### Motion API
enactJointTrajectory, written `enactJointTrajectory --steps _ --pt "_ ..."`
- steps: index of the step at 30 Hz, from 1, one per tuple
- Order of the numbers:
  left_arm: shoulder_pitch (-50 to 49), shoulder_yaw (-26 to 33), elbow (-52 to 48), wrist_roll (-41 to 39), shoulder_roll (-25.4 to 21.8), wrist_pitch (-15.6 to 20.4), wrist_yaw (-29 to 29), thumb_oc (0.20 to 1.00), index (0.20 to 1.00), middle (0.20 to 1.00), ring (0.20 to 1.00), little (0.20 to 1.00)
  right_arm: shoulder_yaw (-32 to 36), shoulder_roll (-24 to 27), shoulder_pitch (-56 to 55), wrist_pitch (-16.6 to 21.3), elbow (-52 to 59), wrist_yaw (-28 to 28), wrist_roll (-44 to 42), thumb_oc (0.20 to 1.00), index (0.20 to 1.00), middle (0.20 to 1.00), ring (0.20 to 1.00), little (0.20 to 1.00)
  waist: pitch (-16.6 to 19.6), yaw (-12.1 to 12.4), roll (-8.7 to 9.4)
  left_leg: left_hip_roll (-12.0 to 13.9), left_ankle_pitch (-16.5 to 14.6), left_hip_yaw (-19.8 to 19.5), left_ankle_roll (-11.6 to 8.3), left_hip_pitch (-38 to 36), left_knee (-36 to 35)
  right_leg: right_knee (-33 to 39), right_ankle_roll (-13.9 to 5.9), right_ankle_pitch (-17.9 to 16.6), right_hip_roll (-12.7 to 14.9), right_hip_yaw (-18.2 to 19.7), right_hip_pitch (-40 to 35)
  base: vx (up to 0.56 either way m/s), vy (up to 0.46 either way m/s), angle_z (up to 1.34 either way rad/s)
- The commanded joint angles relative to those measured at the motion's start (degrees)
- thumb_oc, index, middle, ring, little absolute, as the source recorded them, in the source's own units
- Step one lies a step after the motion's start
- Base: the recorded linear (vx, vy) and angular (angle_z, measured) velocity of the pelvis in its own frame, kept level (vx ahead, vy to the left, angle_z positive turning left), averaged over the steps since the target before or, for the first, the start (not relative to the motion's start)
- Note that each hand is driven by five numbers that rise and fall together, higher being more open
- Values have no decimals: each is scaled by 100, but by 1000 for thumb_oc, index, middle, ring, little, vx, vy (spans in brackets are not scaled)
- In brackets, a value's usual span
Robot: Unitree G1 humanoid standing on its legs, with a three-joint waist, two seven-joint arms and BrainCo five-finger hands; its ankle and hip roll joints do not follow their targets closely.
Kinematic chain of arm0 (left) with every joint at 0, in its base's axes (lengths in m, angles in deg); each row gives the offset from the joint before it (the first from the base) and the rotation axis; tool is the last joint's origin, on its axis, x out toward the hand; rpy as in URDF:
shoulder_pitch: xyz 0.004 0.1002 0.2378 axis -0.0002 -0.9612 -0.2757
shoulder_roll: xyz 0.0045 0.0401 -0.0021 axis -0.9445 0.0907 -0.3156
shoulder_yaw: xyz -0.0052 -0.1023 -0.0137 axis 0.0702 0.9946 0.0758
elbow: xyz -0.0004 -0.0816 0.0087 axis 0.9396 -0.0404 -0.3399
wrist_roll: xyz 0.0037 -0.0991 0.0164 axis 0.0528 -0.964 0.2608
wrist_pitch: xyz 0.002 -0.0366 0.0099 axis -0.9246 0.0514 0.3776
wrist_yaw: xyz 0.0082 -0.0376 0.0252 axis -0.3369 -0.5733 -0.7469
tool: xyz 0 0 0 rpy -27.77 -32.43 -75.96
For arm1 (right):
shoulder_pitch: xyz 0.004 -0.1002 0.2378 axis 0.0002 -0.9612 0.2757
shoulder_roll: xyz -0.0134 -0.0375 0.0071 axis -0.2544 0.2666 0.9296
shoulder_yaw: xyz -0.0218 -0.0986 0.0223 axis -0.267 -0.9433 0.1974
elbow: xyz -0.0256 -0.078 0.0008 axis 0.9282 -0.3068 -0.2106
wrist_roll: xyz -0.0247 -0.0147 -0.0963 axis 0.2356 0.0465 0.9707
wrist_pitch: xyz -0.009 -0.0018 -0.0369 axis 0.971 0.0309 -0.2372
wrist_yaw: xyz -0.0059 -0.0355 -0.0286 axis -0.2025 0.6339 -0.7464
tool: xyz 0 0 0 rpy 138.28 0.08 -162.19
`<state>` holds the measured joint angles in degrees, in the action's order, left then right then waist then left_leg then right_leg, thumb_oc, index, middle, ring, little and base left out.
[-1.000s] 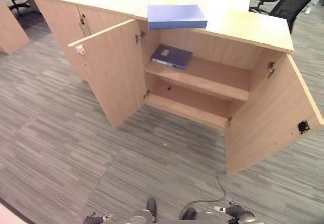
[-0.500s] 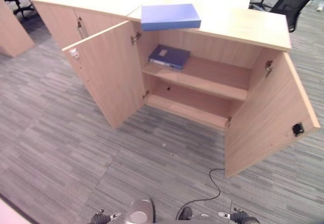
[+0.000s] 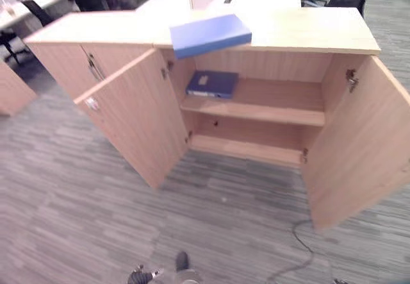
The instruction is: Put the empty folder in the office cabinet
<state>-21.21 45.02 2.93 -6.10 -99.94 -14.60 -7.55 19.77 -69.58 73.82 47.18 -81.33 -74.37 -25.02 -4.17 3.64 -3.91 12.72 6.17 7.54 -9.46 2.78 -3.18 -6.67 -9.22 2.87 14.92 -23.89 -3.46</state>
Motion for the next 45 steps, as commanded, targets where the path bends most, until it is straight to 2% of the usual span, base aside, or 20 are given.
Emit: enactJointTrajectory --steps 1,4,6,7,8,9,10,12,13,14,15,16,19,26,34,37,39,41,43,45 --pt "107 -33 30 113 -367 67 73 1000 1000 1000 1000 1000 -1 -103 393 -66 -20 12 93 1000 1000 1000 1000 1000 -175 166 385 -264 -303 -188 347 471 457 135 -427 -1396 1299 147 -29 85 383 4" --pt "55 -39 -18 343 -495 36 118 1000 1000 1000 1000 1000 -81 -138 380 -68 172 84 117 1000 1000 1000 1000 1000 -210 331 377 -848 -744 -22 679 83 417 -434 -341 -1718 1893 -317 -54 230 599 7" --pt "6 -83 -216 435 -643 44 127 1000 1000 1000 1000 1000 -119 -134 387 -23 294 103 101 1000 1000 1000 1000 1000 -233 328 430 -1080 -885 -12 803 -128 360 -669 -334 -1919 1950 -499 -21 198 429 -35" --pt "-26 -102 -444 468 -716 72 138 1000 1000 1000 1000 1000 -141 -150 397 11 344 110 92 1000 1000 1000 1000 1000 -267 311 430 -1133 -926 -14 863 -207 362 -740 -249 -1737 1793 -380 47 175 435 -9" --pt "118 -591 -618 555 -389 55 66 1000 1000 1000 1000 1000 -779 -1454 1138 44 295 -548 146 1000 1000 1000 1000 1000 -282 367 256 -1296 -980 -40 1015 -366 286 -916 -186 -1550 1624 -372 212 168 421 -5" --pt "29 -476 -671 566 -434 53 157 1000 1000 1000 1000 1000 -497 -720 1012 -69 229 -126 110 1000 1000 1000 1000 1000 -310 342 197 -1326 -974 -38 1038 -441 254 -1036 -156 -1386 1426 -332 370 180 392 2" --pt "31 -473 -895 502 -547 109 202 1000 1000 1000 1000 1000 -352 -427 994 0 167 -102 11 1000 1000 1000 1000 1000 -336 347 164 -1340 -980 -37 1047 -580 179 -1125 -86 -1150 1202 -452 494 151 221 1" --pt "-63 -336 -1659 410 -896 210 248 1000 1000 1000 1000 1000 -224 -123 899 110 313 66 -132 1000 1000 1000 1000 1000 -526 231 164 -1395 -972 -118 1063 -779 112 -1175 27 -802 465 -358 1024 142 107 12" --pt "-59 -396 -2224 401 -1055 223 385 1000 1000 1000 1000 1000 -248 -46 1047 140 303 74 -251 1000 1000 1000 1000 1000 -671 140 241 -1504 -1013 -297 1075 -945 109 -835 58 -739 -174 -103 1350 180 8 15" --pt "-31 -435 -2409 394 -1068 228 436 1000 1000 1000 1000 1000 -218 -30 1100 124 261 67 -304 1000 1000 1000 1000 1000 -695 98 288 -1569 -1034 -398 1078 -1027 79 -615 43 -778 -397 60 1465 157 -2 23" --pt "-35 -432 -2420 394 -1071 220 438 1000 1000 1000 1000 1000 -219 -31 1105 126 256 68 -305 1000 1000 1000 1000 1000 -702 104 280 -1557 -1038 -394 1072 -1042 73 -594 48 -783 -415 59 1446 130 -12 43" --pt "15 -543 -2828 430 -1117 262 521 1000 1000 1000 1000 1000 -143 -27 1125 88 190 77 -342 1000 1000 1000 1000 1000 -731 13 368 -1673 -990 -537 1096 -1061 27 -181 65 -1084 -557 156 1708 69 -14 59" --pt "-38 -646 -3198 531 -1164 309 629 1000 1000 1000 1000 1000 -82 -51 1016 66 81 89 -338 1000 1000 1000 1000 1000 -634 -24 482 -1751 -1087 -650 1078 -1117 -5 486 111 -1054 -711 29 1285 138 -63 91" --pt "-577 -557 -3765 580 -1145 222 929 1000 1000 1000 1000 1000 -30 -73 745 63 -3 122 -267 1000 1000 1000 1000 1000 -61 -65 527 -1527 -1267 -485 986 -1238 3 1167 203 -1008 -1118 142 766 251 -92 2" --pt "-643 -791 -4192 856 -1412 194 1231 1000 1000 1000 1000 1000 -111 -8 581 75 257 255 -240 1000 1000 1000 1000 1000 27 -212 568 -1211 -1382 -177 770 -1409 -40 1167 242 -814 -1324 340 689 152 -93 -18" --pt "-514 -964 -4657 985 -1703 212 1404 1000 1000 1000 1000 1000 -126 -5 438 57 296 320 -145 1000 1000 1000 1000 1000 1 -346 680 -865 -1582 74 541 -1240 714 1167 294 -674 -1384 382 553 182 -200 1" --pt "-413 -1079 -4946 1042 -1850 224 1482 1000 1000 1000 1000 1000 -152 4 494 43 319 311 -145 1000 1000 1000 1000 1000 -140 -340 697 -668 -1493 166 441 -823 1791 1167 383 -611 -1435 401 395 69 -175 2" --pt "-314 -1276 -5283 1131 -1980 268 1542 1000 1000 1000 1000 1000 -204 51 574 39 365 306 -128 1000 1000 1000 1000 1000 -307 -294 684 -609 -1183 77 440 -290 3006 1167 528 -551 -1468 410 241 33 -115 -10" --pt "-158 -1464 -5542 1167 -2041 328 1557 1000 1000 1000 1000 1000 -251 84 672 24 405 278 -123 1000 1000 1000 1000 1000 -427 -275 701 -612 -940 91 519 184 3437 1167 598 -476 -1408 395 176 47 -48 -23" --pt "-117 -1514 -5725 1157 -2058 336 1581 1000 1000 1000 1000 1000 -266 93 698 13 423 275 -103 1000 1000 1000 1000 1000 -460 -257 659 -566 -1088 112 577 448 3503 1167 602 -437 -1413 419 132 64 14 -14"
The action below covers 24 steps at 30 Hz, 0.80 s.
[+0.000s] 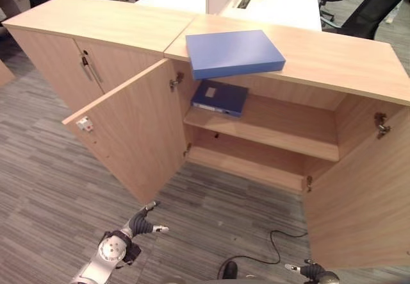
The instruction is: Put the empty folder in the office cabinet
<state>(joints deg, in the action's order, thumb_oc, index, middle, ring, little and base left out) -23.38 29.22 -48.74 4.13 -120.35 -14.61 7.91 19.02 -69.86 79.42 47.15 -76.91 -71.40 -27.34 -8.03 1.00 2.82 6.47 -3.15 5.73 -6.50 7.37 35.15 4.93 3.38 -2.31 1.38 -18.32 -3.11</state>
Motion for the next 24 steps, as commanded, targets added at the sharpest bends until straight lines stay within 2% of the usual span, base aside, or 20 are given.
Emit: enactJointTrajectory --steps 1,3,4,5,6,7,8,9,12,14,19,24 --pt "125 43 -702 100 -30 363 41 1000 1000 1000 1000 1000 -210 117 149 17 9 -22 161 1000 1000 1000 1000 1000 -91 19 -6 37 -214 322 323 115 -501 7 -677 84 3 -99 63 60 68 -31" --pt "159 0 -812 59 -27 382 41 1000 1000 1000 1000 1000 -227 110 162 22 25 -22 190 1000 1000 1000 1000 1000 -114 27 18 1 -267 322 351 239 -765 7 -708 92 63 -52 49 93 99 -16" --pt "226 -82 -1065 8 -21 432 34 1000 1000 1000 1000 1000 -285 78 157 63 83 -45 291 1000 1000 1000 1000 1000 -112 46 -23 22 -57 225 297 342 -1595 4 -767 128 118 48 -1 193 222 4" --pt "316 -123 -1245 -31 9 459 -38 1000 1000 1000 1000 1000 -315 53 127 95 124 -79 363 1000 1000 1000 1000 1000 -115 76 -141 139 728 45 111 416 -2716 7 -808 204 83 107 -91 192 210 -4" --pt "318 -128 -1247 -32 13 455 -40 1000 1000 1000 1000 1000 -311 58 124 95 125 -79 365 1000 1000 1000 1000 1000 -104 67 -135 124 826 41 97 357 -2871 7 -800 203 87 95 -84 191 199 -20" --pt "451 -163 -1325 -64 57 489 -157 1000 1000 1000 1000 1000 -318 68 90 109 154 -117 369 1000 1000 1000 1000 1000 -157 92 -202 234 1179 -69 14 458 -3476 7 -803 309 75 135 -212 93 76 -20" --pt "458 -169 -1321 -63 61 490 -160 1000 1000 1000 1000 1000 -314 72 89 108 156 -116 369 1000 1000 1000 1000 1000 -165 94 -205 233 1209 -68 11 427 -3528 7 -800 311 74 134 -220 221 175 -19" --pt "418 -114 -1437 -128 99 519 -231 1000 1000 1000 1000 1000 -366 17 24 118 154 -96 438 1000 1000 1000 1000 1000 -103 115 -299 251 1226 -181 -43 118 -3928 7 -846 379 5 235 -323 123 89 -19" --pt "484 -191 -1551 -212 176 547 -274 1000 1000 1000 1000 1000 -423 -86 -73 121 95 -96 553 1000 1000 1000 1000 1000 51 81 -342 172 1161 -304 -57 -54 -3939 7 -882 402 72 314 -395 206 206 -40" --pt "527 -233 -1594 -287 149 545 -293 1000 1000 1000 1000 1000 -451 -151 -82 100 71 -101 575 1000 1000 1000 1000 1000 87 102 -282 122 1052 -249 -7 -121 -3776 7 -924 400 180 355 -454 193 227 -27" --pt "705 -373 -1853 -329 -6 576 -265 1000 1000 1000 1000 1000 -539 -323 10 24 58 -80 708 1000 1000 1000 1000 1000 159 208 -122 -129 550 -136 230 -61 -3304 7 -1181 339 564 369 -534 122 226 -11" --pt "713 -287 -2175 -580 -94 619 -249 1000 1000 1000 1000 1000 -616 -493 191 3 195 -40 739 1000 1000 1000 1000 1000 209 311 -9 -309 255 29 393 0 -3092 -83 -1355 180 860 417 -328 44 213 -5"
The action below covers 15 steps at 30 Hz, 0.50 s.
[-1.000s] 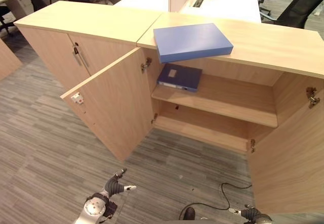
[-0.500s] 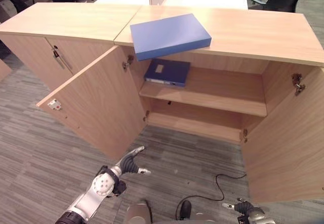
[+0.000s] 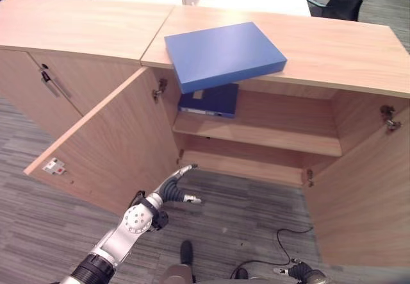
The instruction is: Put the empty folder in the office cabinet
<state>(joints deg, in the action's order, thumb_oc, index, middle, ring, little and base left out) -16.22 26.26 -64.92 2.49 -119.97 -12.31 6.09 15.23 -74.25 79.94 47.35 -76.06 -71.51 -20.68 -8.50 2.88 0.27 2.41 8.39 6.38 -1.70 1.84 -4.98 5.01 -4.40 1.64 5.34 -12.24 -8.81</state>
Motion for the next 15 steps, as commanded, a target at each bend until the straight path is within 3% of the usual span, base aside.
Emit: enactJointTrajectory --steps 1,6,15 --pt "-60 90 -624 -579 -83 402 -104 1000 1000 1000 1000 1000 -288 -108 188 -6 163 -24 74 1000 1000 1000 1000 1000 250 164 286 78 -960 7 -57 594 992 -96 -612 -266 505 -193 308 -23 141 -16" --pt "-364 371 -293 -1542 426 236 -182 1000 1000 1000 1000 1000 -362 -245 342 3 250 -26 -61 1000 1000 1000 1000 1000 177 392 483 95 -1145 119 13 796 1255 -91 -663 -430 571 -358 481 -36 62 -25" --pt "-457 659 -541 -1060 342 54 -388 1000 1000 1000 1000 1000 -445 -377 372 -20 359 -82 -149 1000 1000 1000 1000 1000 65 477 701 51 -1120 104 89 931 1148 -23 -671 -652 500 -417 734 -50 19 -6"
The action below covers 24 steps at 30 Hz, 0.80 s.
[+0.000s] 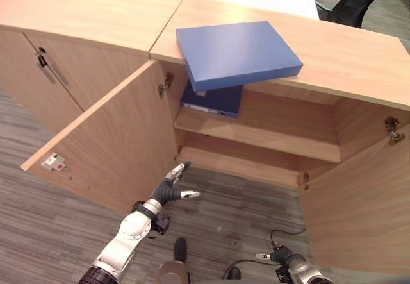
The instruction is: Put the empty folder in the office cabinet
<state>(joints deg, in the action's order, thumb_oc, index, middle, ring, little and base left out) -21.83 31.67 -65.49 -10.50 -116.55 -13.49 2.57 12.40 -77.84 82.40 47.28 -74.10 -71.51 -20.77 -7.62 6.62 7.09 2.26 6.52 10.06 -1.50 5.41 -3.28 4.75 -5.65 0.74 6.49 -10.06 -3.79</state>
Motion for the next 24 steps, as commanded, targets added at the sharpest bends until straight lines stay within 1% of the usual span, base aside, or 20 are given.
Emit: enactJointTrajectory --steps 1,4,6,8,10,13,16,17,20,24 --pt "51 169 -520 223 23 159 -70 1000 1000 1000 1000 1000 -170 -39 115 -17 161 -110 -187 1000 1000 1000 1000 1000 -28 115 52 73 -942 -260 74 565 976 12 -535 -559 371 -641 230 0 0 0" --pt "-97 319 -479 271 178 97 -194 1000 1000 1000 1000 1000 -182 -78 71 -16 160 -139 -277 1000 1000 1000 1000 1000 -26 136 92 78 -932 -248 79 512 933 25 -514 -539 350 -631 226 0 0 0" --pt "-101 427 -607 391 190 98 -294 1000 1000 1000 1000 1000 -182 -100 56 -16 153 -191 -321 1000 1000 1000 1000 1000 -35 139 105 75 -921 -268 75 472 899 25 -494 -519 330 -627 213 7 -17 0" --pt "2 507 -888 787 71 157 -436 1000 1000 1000 1000 1000 -171 -138 46 4 133 -237 -370 1000 1000 1000 1000 1000 -55 150 108 83 -939 -286 59 428 884 25 -480 -486 306 -636 183 8 -35 0" --pt "181 631 -1293 1437 -154 246 -634 1000 1000 1000 1000 1000 -176 -192 37 23 104 -283 -399 1000 1000 1000 1000 1000 -45 146 108 93 -941 -293 39 391 843 25 -470 -455 297 -647 175 6 -16 1" --pt "514 793 -2029 2301 -402 446 -1052 1000 1000 1000 1000 1000 -228 -261 52 65 58 -371 -336 1000 1000 1000 1000 1000 -32 127 117 91 -907 -301 14 351 779 25 -468 -438 300 -665 181 9 -16 2" --pt "1055 817 -2604 2929 -612 633 -1546 1000 1000 1000 1000 1000 -330 -334 43 106 -5 -428 -238 1000 1000 1000 1000 1000 15 79 61 89 -912 -264 -16 211 635 25 -496 -412 298 -682 159 12 -3 2" --pt "1055 820 -2609 2933 -613 631 -1548 1000 1000 1000 1000 1000 -329 -336 49 106 -6 -429 -237 1000 1000 1000 1000 1000 12 77 70 79 -876 -260 -10 223 625 25 -493 -429 308 -681 175 0 0 0" --pt "1249 987 -2751 3429 -790 593 -1939 1000 1000 1000 1000 1000 -363 -339 -2 117 9 -423 -173 1000 1000 1000 1000 1000 66 42 24 63 -856 -233 -16 127 507 25 -516 -429 326 -679 190 5 11 -6" --pt "1455 1152 -2902 4091 -910 534 -2375 1000 1000 1000 1000 1000 -405 -352 -78 155 -6 -442 -147 1000 1000 1000 1000 1000 138 -8 -25 45 -844 -208 -28 11 410 25 -515 -404 335 -669 151 3 2 -1"
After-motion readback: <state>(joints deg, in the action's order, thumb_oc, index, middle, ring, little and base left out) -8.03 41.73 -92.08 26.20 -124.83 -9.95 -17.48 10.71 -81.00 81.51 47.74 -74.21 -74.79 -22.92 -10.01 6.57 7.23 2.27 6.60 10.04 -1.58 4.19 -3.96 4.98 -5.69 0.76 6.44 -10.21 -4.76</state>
